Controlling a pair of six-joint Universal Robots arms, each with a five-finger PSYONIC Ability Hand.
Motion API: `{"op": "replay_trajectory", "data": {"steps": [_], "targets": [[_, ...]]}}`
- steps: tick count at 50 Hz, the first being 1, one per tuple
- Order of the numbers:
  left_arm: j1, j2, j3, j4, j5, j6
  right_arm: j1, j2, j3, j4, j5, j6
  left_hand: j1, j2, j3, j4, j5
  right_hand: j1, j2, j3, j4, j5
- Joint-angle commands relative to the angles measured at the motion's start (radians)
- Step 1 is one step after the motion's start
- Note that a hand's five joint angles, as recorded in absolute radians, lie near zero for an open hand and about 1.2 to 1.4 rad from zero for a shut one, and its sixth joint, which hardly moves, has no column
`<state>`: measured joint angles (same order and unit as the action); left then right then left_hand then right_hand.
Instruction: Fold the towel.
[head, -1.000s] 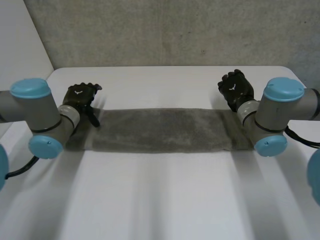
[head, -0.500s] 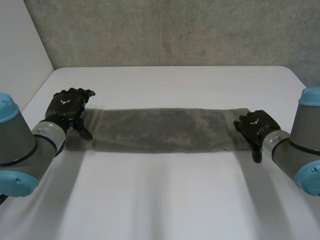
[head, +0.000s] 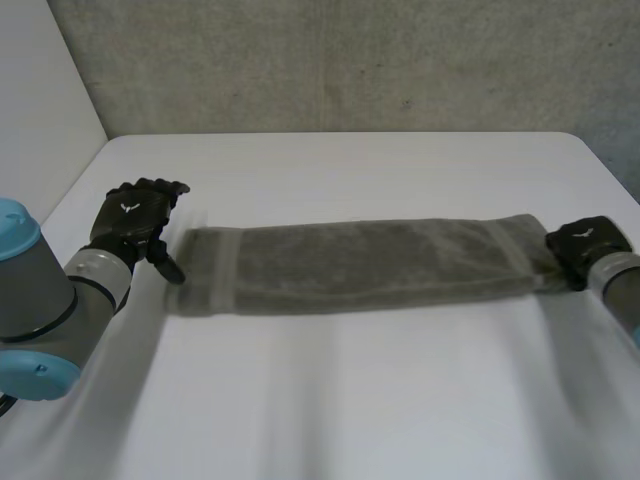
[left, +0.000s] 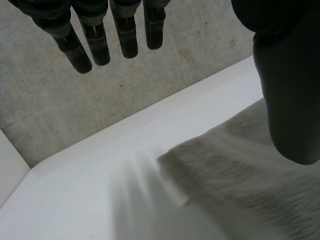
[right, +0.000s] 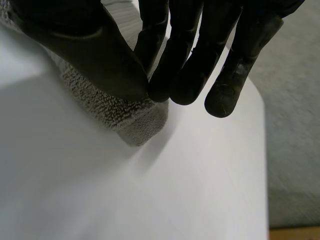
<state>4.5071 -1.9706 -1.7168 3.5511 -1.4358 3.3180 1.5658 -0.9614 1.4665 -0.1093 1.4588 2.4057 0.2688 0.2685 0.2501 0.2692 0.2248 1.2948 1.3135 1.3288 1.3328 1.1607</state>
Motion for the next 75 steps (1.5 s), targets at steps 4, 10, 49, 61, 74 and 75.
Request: {"op": "replay_trajectory", "data": {"steps": [4,10,49,61,74,75], "targets": [[0.001,0.001,-0.007,0.000,0.000,0.000,-0.110,-0.100,-0.070,0.002,-0.041,-0.028,-0.085,-0.084,-0.066,-0.085,-0.215,0.101,0.083,0.067,0.063,0.061],[-0.005,0.003,-0.007,0.000,-0.002,0.000,0.055,-0.169,-0.133,-0.010,-0.049,0.007,-0.085,-0.084,-0.066,-0.085,-0.215,0.101,0.083,0.067,0.063,0.061],[-0.107,0.016,-0.012,-0.001,0.014,0.006,0.461,-0.114,0.092,-0.133,-0.047,0.300,-0.052,-0.052,-0.034,-0.053,-0.183,-1.098,-1.117,-1.132,-1.136,-1.139],[-0.262,-0.086,0.072,-0.024,0.141,0.069,0.396,-0.109,0.207,-0.150,-0.077,0.308,0.156,0.156,0.175,0.156,0.025,-1.087,-1.105,-1.121,-1.125,-1.127],[-0.299,-0.272,0.275,-0.127,0.137,0.176,0.395,-0.108,0.224,-0.158,-0.078,0.313,0.323,0.324,0.342,0.323,0.193,-1.066,-1.085,-1.100,-1.104,-1.106],[-0.299,-0.272,0.275,-0.127,0.137,0.176,0.395,-0.108,0.224,-0.158,-0.078,0.313,0.323,0.324,0.342,0.323,0.193,-1.066,-1.085,-1.100,-1.104,-1.106]]}}
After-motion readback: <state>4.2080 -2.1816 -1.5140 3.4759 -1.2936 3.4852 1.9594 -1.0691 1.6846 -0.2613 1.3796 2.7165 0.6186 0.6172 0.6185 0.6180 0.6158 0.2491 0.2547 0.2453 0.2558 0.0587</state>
